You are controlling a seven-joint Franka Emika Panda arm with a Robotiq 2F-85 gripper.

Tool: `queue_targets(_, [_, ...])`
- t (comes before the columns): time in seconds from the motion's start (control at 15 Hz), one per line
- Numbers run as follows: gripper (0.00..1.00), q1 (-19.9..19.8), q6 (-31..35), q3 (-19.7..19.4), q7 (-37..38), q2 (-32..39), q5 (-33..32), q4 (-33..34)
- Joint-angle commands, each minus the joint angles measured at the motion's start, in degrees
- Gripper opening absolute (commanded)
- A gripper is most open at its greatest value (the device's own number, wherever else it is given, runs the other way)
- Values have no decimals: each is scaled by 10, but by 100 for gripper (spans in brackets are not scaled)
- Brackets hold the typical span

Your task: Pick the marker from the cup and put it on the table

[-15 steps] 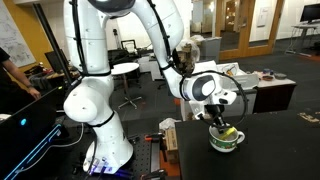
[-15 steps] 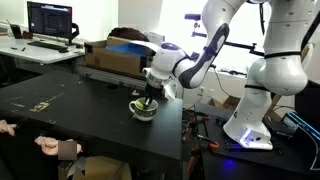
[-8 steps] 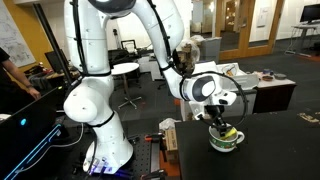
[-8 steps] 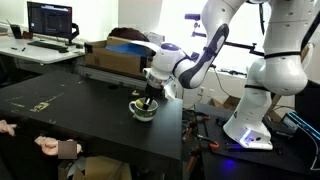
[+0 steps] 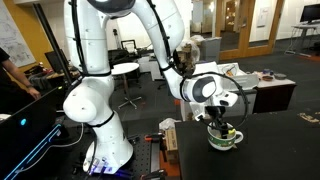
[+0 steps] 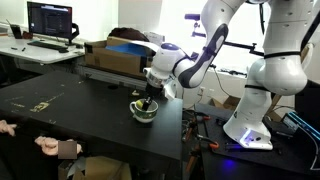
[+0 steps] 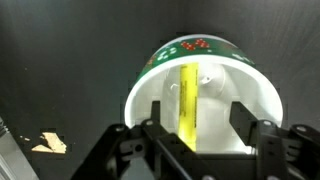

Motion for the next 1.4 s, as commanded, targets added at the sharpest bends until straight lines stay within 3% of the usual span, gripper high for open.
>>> queue_targets(0.0, [48, -14, 17, 10, -23, 7, 17, 1])
queue_targets(0.2, [42, -15, 18, 11, -25, 11, 19, 3])
queue_targets(0.4, [45, -18, 17, 14, -26, 17, 19, 6])
queue_targets(0.47, [38, -18, 17, 14, -27, 19, 19, 8])
queue_targets(0.53, [20, -19, 16, 16, -26, 20, 19, 8])
queue_targets(0.73, [0, -21, 16, 19, -24, 21, 15, 9])
queue_targets(0.87, [5, -21, 14, 21, -22, 16, 14, 7])
queue_targets(1.33, [5, -12, 11, 11, -2, -12, -3, -7])
